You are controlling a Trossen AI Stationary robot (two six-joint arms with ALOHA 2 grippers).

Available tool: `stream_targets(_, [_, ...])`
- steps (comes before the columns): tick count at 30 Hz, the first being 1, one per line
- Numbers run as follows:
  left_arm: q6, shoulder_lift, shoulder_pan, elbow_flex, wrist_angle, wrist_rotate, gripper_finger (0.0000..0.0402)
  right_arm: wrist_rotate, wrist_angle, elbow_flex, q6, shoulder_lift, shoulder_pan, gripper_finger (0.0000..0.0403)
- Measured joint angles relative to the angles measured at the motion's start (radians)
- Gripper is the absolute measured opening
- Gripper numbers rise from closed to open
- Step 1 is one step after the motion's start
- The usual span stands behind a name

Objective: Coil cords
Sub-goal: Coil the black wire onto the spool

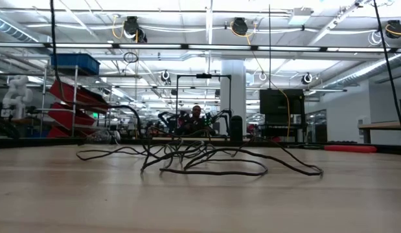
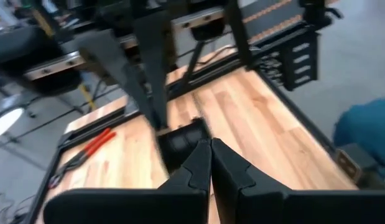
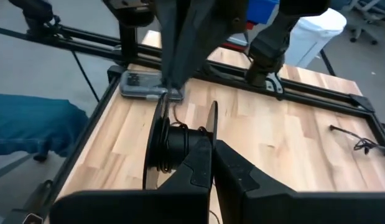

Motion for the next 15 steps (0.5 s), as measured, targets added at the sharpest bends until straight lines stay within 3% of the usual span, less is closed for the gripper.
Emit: stream_targets(15, [-0.059,0.002,-0.004,0.000,-0.020,0.069,0.0021,-0.006,-0.017,-0.003,-0.007,-0.023,0.016,0.0000])
